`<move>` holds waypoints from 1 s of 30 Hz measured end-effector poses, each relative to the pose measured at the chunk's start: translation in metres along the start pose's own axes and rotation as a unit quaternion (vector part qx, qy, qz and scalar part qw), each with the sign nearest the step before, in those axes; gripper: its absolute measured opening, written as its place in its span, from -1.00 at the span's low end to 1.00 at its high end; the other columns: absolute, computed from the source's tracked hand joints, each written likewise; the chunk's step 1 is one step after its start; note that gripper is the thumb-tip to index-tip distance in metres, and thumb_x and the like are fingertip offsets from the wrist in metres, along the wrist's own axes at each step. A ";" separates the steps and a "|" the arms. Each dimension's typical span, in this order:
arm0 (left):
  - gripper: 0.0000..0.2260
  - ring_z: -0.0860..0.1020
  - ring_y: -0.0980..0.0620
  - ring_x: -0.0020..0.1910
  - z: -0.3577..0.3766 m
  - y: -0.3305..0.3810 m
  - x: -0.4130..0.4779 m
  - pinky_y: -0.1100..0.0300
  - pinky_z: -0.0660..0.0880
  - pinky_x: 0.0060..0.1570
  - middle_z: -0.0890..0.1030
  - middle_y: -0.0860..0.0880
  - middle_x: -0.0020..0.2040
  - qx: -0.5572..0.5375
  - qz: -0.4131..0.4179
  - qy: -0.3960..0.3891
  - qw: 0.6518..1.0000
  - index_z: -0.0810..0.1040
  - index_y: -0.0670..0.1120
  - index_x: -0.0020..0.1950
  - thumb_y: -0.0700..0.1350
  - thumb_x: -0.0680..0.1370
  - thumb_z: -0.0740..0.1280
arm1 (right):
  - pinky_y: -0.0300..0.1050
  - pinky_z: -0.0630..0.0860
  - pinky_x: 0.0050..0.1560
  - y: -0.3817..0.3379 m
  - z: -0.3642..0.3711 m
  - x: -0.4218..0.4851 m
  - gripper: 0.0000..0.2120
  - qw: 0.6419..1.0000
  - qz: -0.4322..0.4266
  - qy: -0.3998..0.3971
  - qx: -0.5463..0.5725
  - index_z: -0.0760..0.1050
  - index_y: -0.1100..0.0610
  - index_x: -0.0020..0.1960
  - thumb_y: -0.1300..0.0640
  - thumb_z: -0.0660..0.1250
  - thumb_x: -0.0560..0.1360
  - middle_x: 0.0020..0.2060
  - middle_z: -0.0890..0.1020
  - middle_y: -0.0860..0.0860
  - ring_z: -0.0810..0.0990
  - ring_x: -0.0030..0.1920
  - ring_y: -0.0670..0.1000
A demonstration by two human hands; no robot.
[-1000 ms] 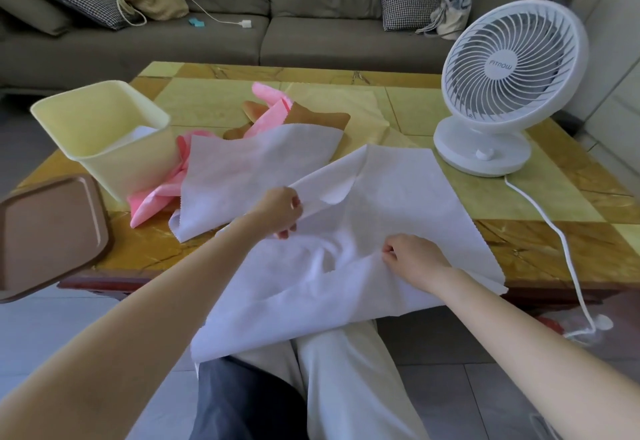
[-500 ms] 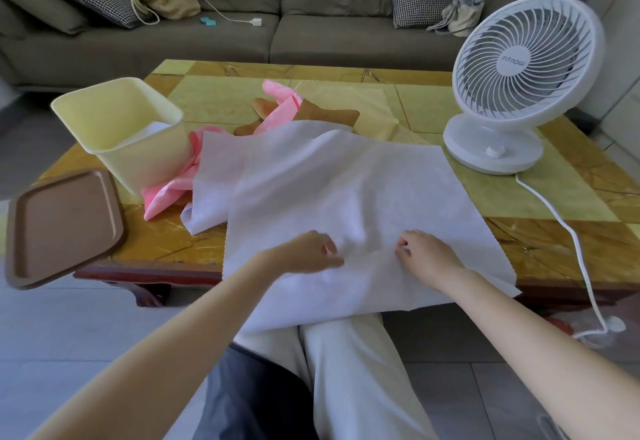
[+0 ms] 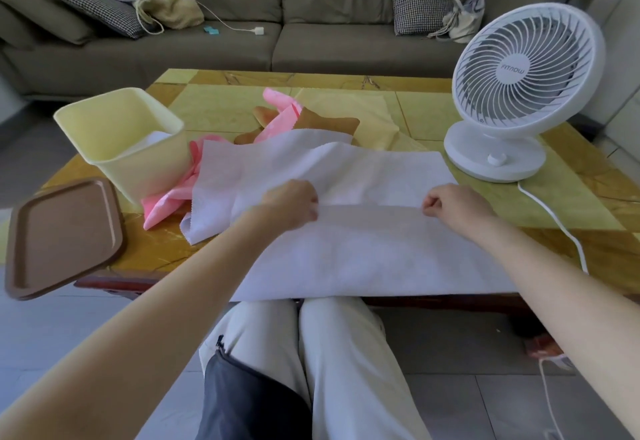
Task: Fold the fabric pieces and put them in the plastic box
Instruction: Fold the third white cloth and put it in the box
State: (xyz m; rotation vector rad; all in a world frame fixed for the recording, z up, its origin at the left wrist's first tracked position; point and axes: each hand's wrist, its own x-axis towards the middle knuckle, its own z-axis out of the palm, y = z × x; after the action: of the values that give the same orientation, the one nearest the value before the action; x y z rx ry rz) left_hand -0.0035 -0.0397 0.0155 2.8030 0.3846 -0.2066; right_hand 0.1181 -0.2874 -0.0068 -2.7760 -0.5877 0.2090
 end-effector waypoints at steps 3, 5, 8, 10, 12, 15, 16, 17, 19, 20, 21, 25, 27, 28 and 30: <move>-0.82 0.47 -0.10 0.12 -0.012 0.008 0.024 0.16 0.28 -0.01 0.59 -0.07 0.07 0.196 0.040 0.149 0.968 0.55 -0.09 0.10 -0.22 0.55 0.22 | -0.03 0.51 0.02 -0.016 -0.017 0.026 -0.86 0.997 -0.009 0.079 0.014 0.60 0.17 -0.05 0.25 0.26 0.50 -0.06 0.65 0.12 0.58 0.00 0.17; -0.82 0.42 -0.09 0.14 -0.016 0.008 0.038 0.15 0.27 0.08 0.60 -0.05 0.00 0.266 0.071 0.218 0.936 0.53 -0.11 0.04 -0.29 0.52 0.22 | 0.01 0.51 0.00 -0.025 -0.023 0.041 -0.82 0.992 -0.017 0.123 0.026 0.57 0.22 0.01 0.26 0.20 0.53 -0.04 0.64 0.19 0.57 -0.01 0.22; -0.81 0.41 -0.10 0.17 -0.018 0.004 0.056 0.13 0.30 0.11 0.57 -0.08 0.04 0.268 0.063 0.234 0.932 0.50 -0.15 0.06 -0.33 0.50 0.22 | 0.07 0.45 0.17 -0.037 -0.022 0.057 -0.67 0.992 -0.040 0.112 0.047 0.34 0.23 0.32 0.24 0.18 0.56 0.24 0.49 0.23 0.48 0.20 0.24; -0.76 0.40 -0.12 0.17 -0.017 0.004 0.063 0.11 0.34 0.05 0.50 -0.13 0.13 0.242 0.045 0.241 0.939 0.45 -0.17 0.13 -0.36 0.49 0.20 | 0.05 0.28 0.38 -0.042 -0.011 0.056 -0.42 0.994 -0.069 0.059 0.055 0.04 0.20 0.49 0.21 0.22 0.56 0.47 0.21 0.17 0.25 0.43 0.18; -0.66 0.37 -0.14 0.18 -0.010 0.007 0.062 0.09 0.35 0.02 0.40 -0.17 0.22 0.171 0.050 0.262 0.948 0.39 -0.19 0.22 -0.40 0.47 0.18 | -0.04 0.07 0.48 -0.043 0.010 0.046 -0.30 0.992 -0.102 0.032 0.062 -0.12 0.16 0.54 0.15 0.24 0.57 0.54 -0.03 0.10 0.02 0.53 0.08; -0.67 0.38 -0.13 0.18 0.018 0.020 0.048 0.08 0.34 0.10 0.38 -0.14 0.23 0.069 0.093 0.210 0.971 0.36 -0.15 0.29 -0.31 0.53 0.16 | -0.13 0.03 0.45 -0.035 0.049 0.019 -0.32 0.992 -0.106 -0.032 0.053 -0.09 0.09 0.54 -0.01 0.21 0.58 0.54 -0.07 0.05 -0.01 0.53 0.02; -0.72 0.40 -0.11 0.18 0.031 0.026 0.039 0.09 0.31 0.12 0.41 -0.11 0.20 0.055 0.105 0.164 0.979 0.39 -0.12 0.27 -0.23 0.56 0.17 | -0.13 0.05 0.45 -0.030 0.061 0.009 -0.31 0.992 -0.101 -0.057 0.050 -0.06 0.06 0.54 -0.07 0.22 0.56 0.54 -0.03 0.04 0.02 0.53 0.01; -0.75 0.41 -0.09 0.18 0.044 0.030 0.030 0.09 0.29 0.14 0.44 -0.08 0.18 0.053 0.114 0.115 0.985 0.41 -0.09 0.26 -0.13 0.58 0.17 | -0.11 0.08 0.45 -0.025 0.071 0.000 -0.29 0.992 -0.094 -0.074 0.049 -0.03 0.05 0.53 -0.13 0.24 0.53 0.54 0.03 0.02 0.06 0.52 0.01; -0.70 0.38 -0.07 0.20 0.069 0.035 0.012 0.05 0.28 0.17 0.42 -0.06 0.20 0.066 0.122 0.015 0.990 0.39 -0.05 0.28 0.01 0.59 0.16 | -0.06 0.11 0.45 -0.011 0.084 -0.016 -0.26 0.992 -0.080 -0.092 0.044 0.05 0.06 0.51 -0.21 0.26 0.49 0.51 0.13 0.02 0.12 0.50 0.01; -0.68 0.36 -0.08 0.21 0.079 0.036 0.005 0.03 0.28 0.18 0.39 -0.07 0.22 0.068 0.120 -0.028 0.990 0.37 -0.04 0.31 0.02 0.58 0.16 | -0.06 0.12 0.45 -0.004 0.086 -0.021 -0.28 0.992 -0.081 -0.091 0.025 0.10 0.06 0.50 -0.24 0.26 0.48 0.50 0.16 0.02 0.13 0.50 0.01; -0.67 0.34 -0.08 0.22 0.087 0.036 -0.001 0.01 0.28 0.18 0.37 -0.07 0.24 0.067 0.120 -0.057 0.989 0.35 -0.04 0.32 0.00 0.57 0.17 | -0.06 0.12 0.45 0.003 0.087 -0.026 -0.31 0.993 -0.088 -0.082 -0.005 0.16 0.06 0.47 -0.25 0.24 0.48 0.50 0.19 0.02 0.13 0.50 0.01; -0.76 0.35 -0.08 0.16 0.097 0.038 -0.017 0.04 0.35 0.14 0.35 -0.07 0.22 0.098 0.134 -0.025 0.986 0.39 -0.06 0.23 -0.19 0.57 0.18 | -0.09 0.31 0.29 0.014 0.084 -0.045 -0.50 0.993 -0.100 -0.018 -0.062 0.37 -0.04 0.32 -0.28 0.19 0.48 0.38 0.38 -0.06 0.34 0.36 0.01; -0.78 0.36 -0.08 0.12 0.099 0.040 -0.026 0.05 0.38 0.10 0.36 -0.09 0.18 0.109 0.150 -0.008 0.983 0.42 -0.08 0.17 -0.28 0.56 0.17 | -0.10 0.41 0.11 0.016 0.085 -0.060 -0.57 0.993 -0.094 0.013 -0.074 0.43 -0.05 0.24 -0.28 0.14 0.51 0.22 0.48 -0.09 0.44 0.21 0.01; -0.78 0.36 -0.08 0.11 0.101 0.042 -0.031 0.05 0.39 0.09 0.36 -0.09 0.18 0.110 0.160 -0.010 0.981 0.42 -0.09 0.16 -0.30 0.56 0.15 | -0.11 0.43 0.01 0.017 0.087 -0.069 -0.59 0.993 -0.088 0.027 -0.079 0.44 -0.04 0.20 -0.27 0.11 0.52 0.14 0.51 -0.08 0.47 0.14 0.01; -0.78 0.36 -0.08 0.10 0.105 0.046 -0.042 0.04 0.41 0.09 0.35 -0.09 0.18 0.112 0.184 -0.022 0.976 0.42 -0.11 0.15 -0.31 0.55 0.14 | -0.12 0.44 -0.14 0.021 0.090 -0.086 -0.63 0.991 -0.072 0.057 -0.099 0.44 -0.02 0.16 -0.22 0.10 0.54 0.03 0.53 -0.05 0.49 0.03 0.02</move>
State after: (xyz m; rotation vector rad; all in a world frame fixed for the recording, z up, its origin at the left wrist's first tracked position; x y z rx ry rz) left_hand -0.0410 -0.1253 -0.0635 3.0159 -0.1816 -0.2406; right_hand 0.0298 -0.3191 -0.0913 -2.8918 -0.8168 -0.0413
